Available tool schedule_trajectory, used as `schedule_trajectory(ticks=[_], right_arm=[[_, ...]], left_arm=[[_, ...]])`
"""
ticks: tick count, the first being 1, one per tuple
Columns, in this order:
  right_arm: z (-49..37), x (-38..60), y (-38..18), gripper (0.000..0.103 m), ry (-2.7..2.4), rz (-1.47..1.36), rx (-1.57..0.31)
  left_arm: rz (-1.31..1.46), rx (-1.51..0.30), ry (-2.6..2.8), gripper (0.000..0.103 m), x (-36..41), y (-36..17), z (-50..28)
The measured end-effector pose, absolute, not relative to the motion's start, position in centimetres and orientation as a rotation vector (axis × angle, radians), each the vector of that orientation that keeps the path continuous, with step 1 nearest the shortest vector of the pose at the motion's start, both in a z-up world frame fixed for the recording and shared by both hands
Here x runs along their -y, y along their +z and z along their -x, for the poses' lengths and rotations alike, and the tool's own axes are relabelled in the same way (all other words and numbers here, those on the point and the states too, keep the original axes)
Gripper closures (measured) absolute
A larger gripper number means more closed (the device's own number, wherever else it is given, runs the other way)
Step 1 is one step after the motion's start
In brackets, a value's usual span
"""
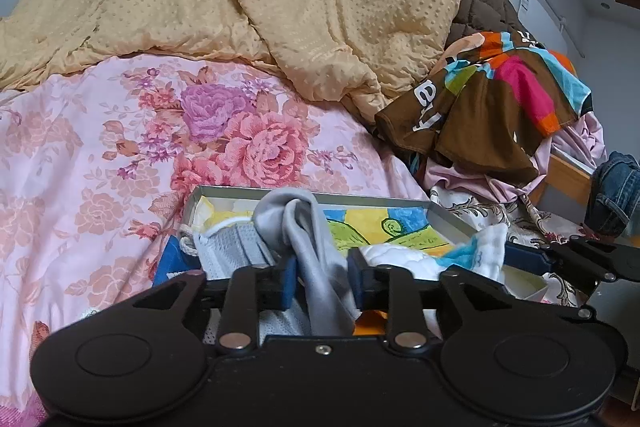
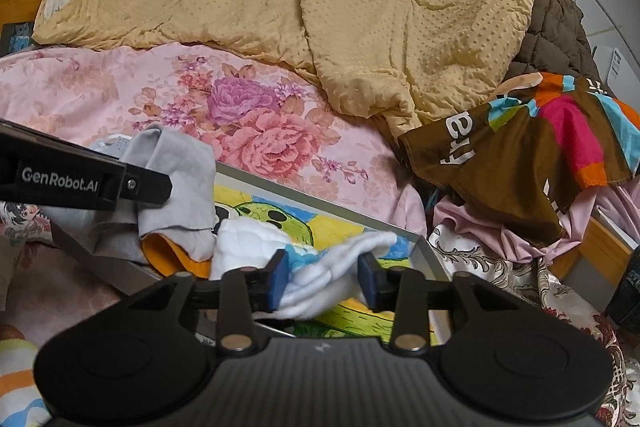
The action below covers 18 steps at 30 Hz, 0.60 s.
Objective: Organize soft objects
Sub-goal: 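Lower both items into the tray and open both grippers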
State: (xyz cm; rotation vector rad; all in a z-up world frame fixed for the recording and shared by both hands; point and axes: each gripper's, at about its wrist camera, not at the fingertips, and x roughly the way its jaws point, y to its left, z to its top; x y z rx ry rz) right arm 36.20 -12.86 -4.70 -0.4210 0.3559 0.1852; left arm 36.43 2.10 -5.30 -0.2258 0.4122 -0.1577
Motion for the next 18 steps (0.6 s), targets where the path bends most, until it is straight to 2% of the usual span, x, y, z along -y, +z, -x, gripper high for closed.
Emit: schedule_trajectory(ticks=[3, 13, 18], right_arm=[[-36.1, 12.9, -4.7, 0.048, 0.184, 0.424, -0.355], [-36.0, 13.0, -4.6, 0.038, 0.180, 0.431, -0.348], [-35.6, 13.4, -4.2, 0.025, 0.174, 0.427, -0.333]], left_arm=[[0.227, -0.408, -0.155, 0.066, -2.2, -5.2, -36.3], [0.223, -0.388, -0.150, 0.049, -2.1, -4.8, -35.8], [0.226, -0.373, -0.134, 0.038, -2.1, -4.5, -35.4]])
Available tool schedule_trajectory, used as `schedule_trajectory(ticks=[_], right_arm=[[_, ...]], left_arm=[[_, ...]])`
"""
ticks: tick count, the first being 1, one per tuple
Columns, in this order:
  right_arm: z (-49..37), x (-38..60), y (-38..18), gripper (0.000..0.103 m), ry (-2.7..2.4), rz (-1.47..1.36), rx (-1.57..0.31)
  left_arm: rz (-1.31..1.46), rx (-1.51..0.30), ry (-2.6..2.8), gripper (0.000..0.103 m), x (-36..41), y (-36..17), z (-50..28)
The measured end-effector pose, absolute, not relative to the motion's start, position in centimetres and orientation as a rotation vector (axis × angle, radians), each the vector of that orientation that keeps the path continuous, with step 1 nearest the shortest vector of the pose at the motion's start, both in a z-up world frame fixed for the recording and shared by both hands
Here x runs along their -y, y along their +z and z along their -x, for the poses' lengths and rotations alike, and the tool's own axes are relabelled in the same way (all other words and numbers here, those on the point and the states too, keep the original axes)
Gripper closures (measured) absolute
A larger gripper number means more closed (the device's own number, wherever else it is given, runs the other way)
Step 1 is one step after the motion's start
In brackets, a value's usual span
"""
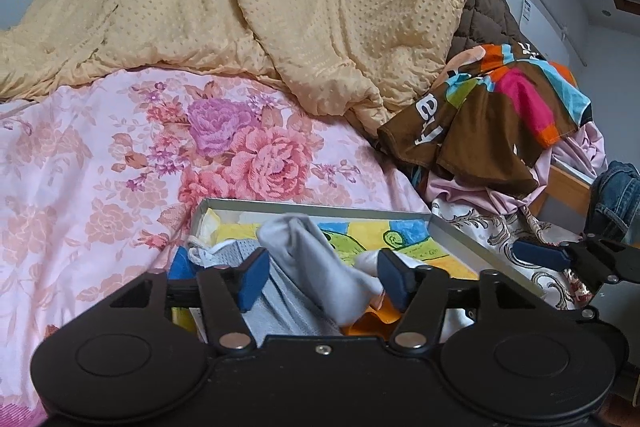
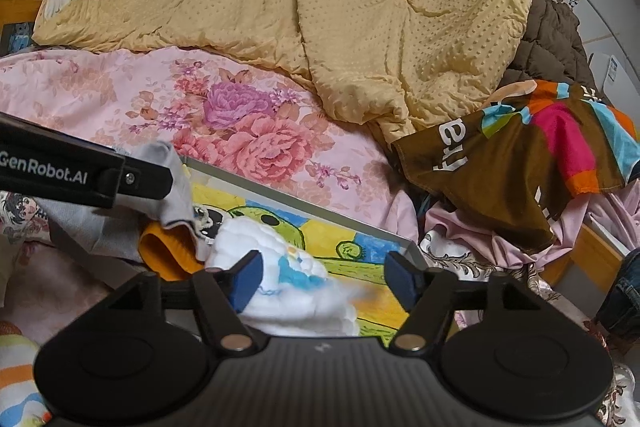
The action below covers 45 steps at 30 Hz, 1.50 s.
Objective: Organize soft objects
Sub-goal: 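Lower both items into the tray and open both grippers, then withdraw both grippers from the tray toward the remaining soft items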
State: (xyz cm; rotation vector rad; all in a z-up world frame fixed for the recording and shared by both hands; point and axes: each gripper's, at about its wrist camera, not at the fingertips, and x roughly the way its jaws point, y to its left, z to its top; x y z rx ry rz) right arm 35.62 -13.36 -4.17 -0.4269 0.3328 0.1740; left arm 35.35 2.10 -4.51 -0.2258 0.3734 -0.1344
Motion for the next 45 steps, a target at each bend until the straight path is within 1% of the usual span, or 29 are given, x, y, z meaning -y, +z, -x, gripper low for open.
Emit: schedule_trajectory(ticks=[3, 7, 9, 12, 14, 17, 20, 25, 30, 45], right_arm=[[-35.3, 13.6, -3.9, 0.018, 0.167, 0.424, -0.318], [-35.3, 14.0, -3.4, 0.015, 0.152, 0.404, -0.315], [-35.2, 14.3, -3.2, 0.012, 0.141, 0.382, -0.316], [-34.9, 14.8, -2.7, 0.006, 0.129, 0.334, -0.312], [-34.6, 15.3, -2.4, 0.004, 0.121, 0.305, -0.307], [-34.3, 16.2, -1.7, 0.001, 0.100, 0.256, -0.299], [-33.9, 17.2, -0.9, 0.001, 0.093, 0.192, -0.303], [-33.3, 18.8, 0.4, 0.001, 0.091, 0.112, -0.312], [-31.6, 19.7, 1.7, 0.000, 0.104, 0.084, -0.303], [-25.0, 20.4, 3.9, 0.000, 0.068, 0.113, -0.264]], left_arm=[[0.218, -0.366, -0.129, 0.035, -2.1, -4.4, -35.2], [0.211, -0.354, -0.118, 0.028, -2.1, -4.2, -34.9], [0.204, -0.350, -0.108, 0.025, -2.2, -4.1, -34.7], [0.208, -0.342, -0.096, 0.019, -2.5, -3.8, -34.3], [0.215, -0.332, -0.090, 0.013, -2.8, -3.5, -34.2], [0.209, -0.310, -0.083, 0.008, -2.9, -3.2, -33.7], [0.192, -0.281, -0.074, 0.005, -2.9, -2.8, -33.1], [0.179, -0.257, -0.068, 0.002, -2.7, -2.0, -32.2], [0.154, -0.242, -0.069, 0.002, -2.3, -1.2, -30.9], [0.092, -0.243, -0.084, 0.001, -1.2, 0.6, -25.5]])
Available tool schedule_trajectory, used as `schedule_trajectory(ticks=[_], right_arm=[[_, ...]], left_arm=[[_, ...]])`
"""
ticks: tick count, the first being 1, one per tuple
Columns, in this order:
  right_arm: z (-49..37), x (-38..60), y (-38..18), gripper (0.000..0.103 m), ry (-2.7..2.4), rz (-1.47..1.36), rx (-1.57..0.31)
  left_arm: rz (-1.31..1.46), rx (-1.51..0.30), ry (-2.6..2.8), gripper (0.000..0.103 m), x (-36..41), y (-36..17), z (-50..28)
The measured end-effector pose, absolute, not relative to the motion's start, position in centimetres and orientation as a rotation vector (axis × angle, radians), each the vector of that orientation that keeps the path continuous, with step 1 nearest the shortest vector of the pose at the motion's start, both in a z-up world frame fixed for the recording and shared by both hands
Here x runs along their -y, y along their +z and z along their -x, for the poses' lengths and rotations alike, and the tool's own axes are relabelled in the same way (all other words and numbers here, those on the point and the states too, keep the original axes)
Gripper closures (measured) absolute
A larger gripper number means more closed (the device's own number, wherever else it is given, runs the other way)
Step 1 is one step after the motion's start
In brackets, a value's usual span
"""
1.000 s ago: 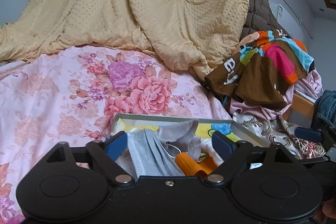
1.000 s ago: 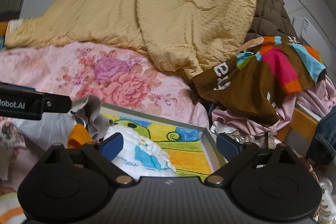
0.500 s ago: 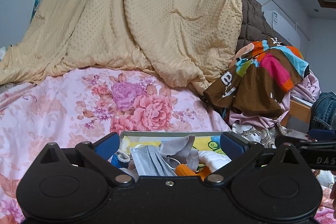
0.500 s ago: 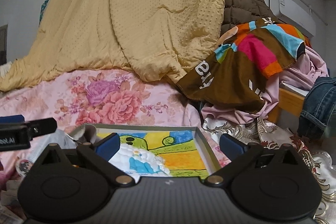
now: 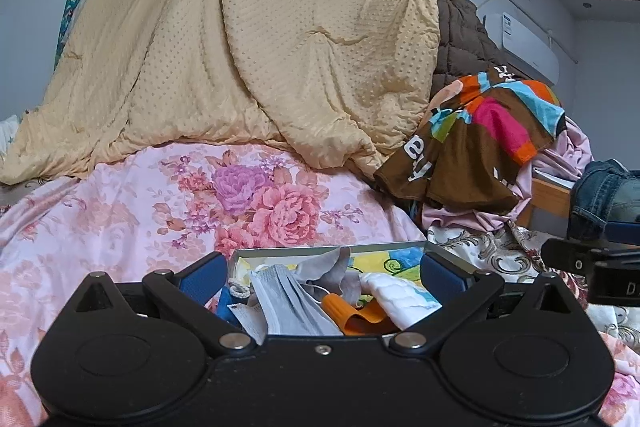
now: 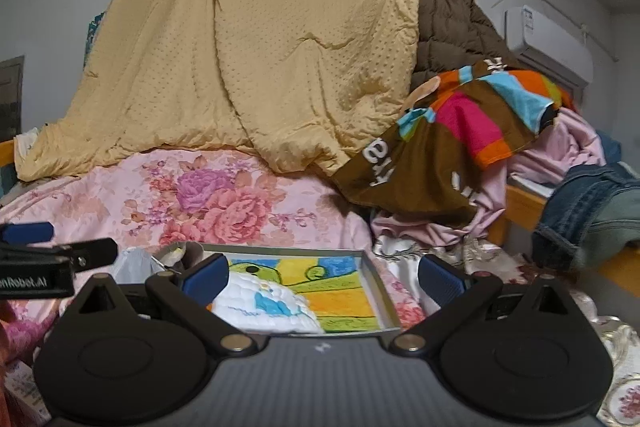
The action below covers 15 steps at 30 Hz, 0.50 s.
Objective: Organize soft objects
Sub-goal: 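Withdraw both grippers from the tray toward the remaining soft items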
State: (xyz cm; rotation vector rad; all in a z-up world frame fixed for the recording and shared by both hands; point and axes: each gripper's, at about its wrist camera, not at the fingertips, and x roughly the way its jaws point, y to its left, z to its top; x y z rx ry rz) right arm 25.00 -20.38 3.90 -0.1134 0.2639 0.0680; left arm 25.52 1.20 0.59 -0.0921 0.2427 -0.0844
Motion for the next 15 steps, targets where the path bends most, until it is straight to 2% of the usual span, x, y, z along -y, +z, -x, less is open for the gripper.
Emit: schedule_trajectory(ticks=[15], right_arm=[[-19.6, 22.3, 4.1, 0.000, 0.057, 0.092, -0.269]], left_arm=[[0.058, -0.276, -0.106, 0.001, -1.0, 1.4, -19.5]])
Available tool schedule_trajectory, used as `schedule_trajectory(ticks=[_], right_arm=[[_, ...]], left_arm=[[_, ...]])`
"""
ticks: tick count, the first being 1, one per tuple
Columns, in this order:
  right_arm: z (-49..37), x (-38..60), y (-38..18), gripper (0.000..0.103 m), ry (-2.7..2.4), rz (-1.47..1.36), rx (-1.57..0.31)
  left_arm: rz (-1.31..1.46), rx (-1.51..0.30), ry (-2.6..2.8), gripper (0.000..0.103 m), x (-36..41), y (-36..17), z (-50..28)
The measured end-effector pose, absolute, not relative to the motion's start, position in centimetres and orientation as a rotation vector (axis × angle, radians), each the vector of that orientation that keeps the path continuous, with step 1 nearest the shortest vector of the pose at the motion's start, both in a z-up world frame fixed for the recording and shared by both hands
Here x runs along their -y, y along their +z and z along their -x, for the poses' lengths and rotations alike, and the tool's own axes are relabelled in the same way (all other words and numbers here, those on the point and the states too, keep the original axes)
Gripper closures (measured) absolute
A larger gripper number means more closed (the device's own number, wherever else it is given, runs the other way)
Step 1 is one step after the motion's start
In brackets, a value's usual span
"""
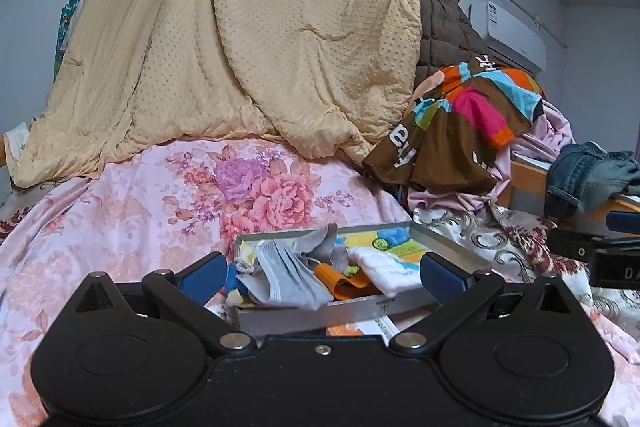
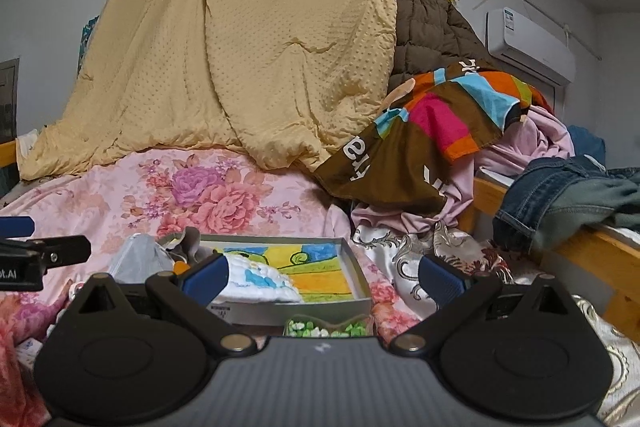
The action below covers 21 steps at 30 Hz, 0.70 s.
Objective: Organize soft objects
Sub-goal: 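Withdraw both grippers from the tray toward the remaining soft items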
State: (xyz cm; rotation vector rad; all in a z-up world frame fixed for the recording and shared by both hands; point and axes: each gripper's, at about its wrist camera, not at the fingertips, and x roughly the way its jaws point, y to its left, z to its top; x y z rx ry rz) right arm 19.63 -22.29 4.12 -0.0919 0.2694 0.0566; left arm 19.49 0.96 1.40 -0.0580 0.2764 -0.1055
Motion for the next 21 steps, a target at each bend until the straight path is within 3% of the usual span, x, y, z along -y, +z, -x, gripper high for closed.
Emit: schedule_trajectory(ticks=[10, 21], right_arm=[[-16.9, 23.5, 3.4, 0.000, 0.041, 0.041, -0.391], [-17.8, 27.4, 1.2, 0.000, -0.001, -0.192, -0.657]], left_arm=[[0.020, -0.397, -0.186, 0.001, 0.7, -0.3, -16.9], [-0.060, -0.508, -0.276, 0.001, 2.9, -3.1, -17.2]])
